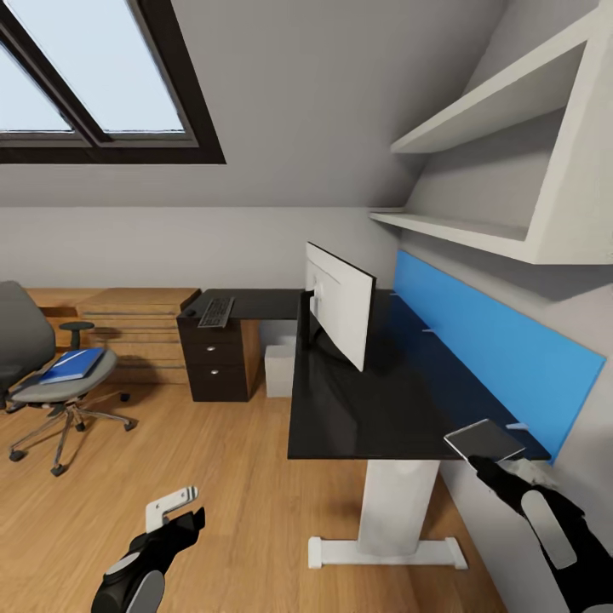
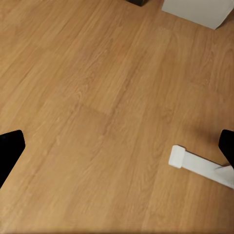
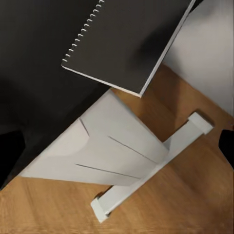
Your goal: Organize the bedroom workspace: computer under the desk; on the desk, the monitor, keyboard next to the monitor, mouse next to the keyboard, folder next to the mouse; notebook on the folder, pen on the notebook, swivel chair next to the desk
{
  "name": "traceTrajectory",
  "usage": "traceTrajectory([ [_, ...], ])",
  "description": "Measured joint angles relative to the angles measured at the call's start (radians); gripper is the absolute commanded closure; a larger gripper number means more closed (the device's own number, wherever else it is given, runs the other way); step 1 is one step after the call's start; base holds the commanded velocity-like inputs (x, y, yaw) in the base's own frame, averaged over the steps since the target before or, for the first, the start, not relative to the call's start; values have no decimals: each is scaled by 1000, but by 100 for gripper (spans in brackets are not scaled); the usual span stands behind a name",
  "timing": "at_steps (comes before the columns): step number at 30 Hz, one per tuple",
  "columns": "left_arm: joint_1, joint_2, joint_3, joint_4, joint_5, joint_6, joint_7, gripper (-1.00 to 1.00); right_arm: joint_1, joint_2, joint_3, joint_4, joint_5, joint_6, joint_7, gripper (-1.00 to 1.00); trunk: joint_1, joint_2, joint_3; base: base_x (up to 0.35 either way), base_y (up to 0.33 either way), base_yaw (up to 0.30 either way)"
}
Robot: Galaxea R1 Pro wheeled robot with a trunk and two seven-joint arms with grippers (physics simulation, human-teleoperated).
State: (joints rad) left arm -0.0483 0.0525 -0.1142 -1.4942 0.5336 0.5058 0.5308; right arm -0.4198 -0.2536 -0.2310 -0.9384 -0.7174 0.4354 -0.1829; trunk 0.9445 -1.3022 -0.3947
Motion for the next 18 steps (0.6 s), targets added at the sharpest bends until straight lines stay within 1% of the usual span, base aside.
traceTrajectory([
  [1, 0, 0, 1, -2, 0, 1, 0, -100, 0, -2, 0, 7, -39, 22, 28, -100, 0, 0, 0, -16, 0, 0],
  [3, 0, -1, 3, -4, 0, 1, 1, -100, 0, -7, -1, 13, -72, 45, 63, -100, 0, 0, 0, -9, 0, 0],
  [4, 0, -1, 7, -7, 0, 2, 4, -100, 1, -28, -2, 37, -116, 79, 134, -100, 0, 0, 0, -3, 0, 0],
  [6, 0, -2, 8, -7, 0, 2, 5, -100, 1, -36, -5, 53, -129, 86, 159, -100, 0, 0, 0, -2, 0, 0],
  [7, 0, -2, 7, -7, 0, 2, 5, -100, 1, -39, -9, 60, -134, 88, 169, -100, 4, -7, -3, -1, 0, 0],
  [8, 0, -2, 7, -7, 0, 2, 6, -100, 2, -43, -23, 70, -142, 91, 188, -100, 7, -14, -6, -1, 0, 0],
  [11, 0, -3, 7, -7, 0, 2, 6, -100, 2, -46, -55, 80, -150, 94, 214, -100, 19, -35, -16, 0, 0, 0],
  [12, 0, -3, 7, -7, 0, 2, 6, -100, 2, -47, -79, 87, -152, 95, 226, -100, 23, -42, -19, 0, 0, 0],
  [18, 0, -3, 7, -7, 0, 2, 8, -100, 2, -49, -159, 105, -156, 97, 243, -100, 46, -84, -38, 0, 0, 0],
])
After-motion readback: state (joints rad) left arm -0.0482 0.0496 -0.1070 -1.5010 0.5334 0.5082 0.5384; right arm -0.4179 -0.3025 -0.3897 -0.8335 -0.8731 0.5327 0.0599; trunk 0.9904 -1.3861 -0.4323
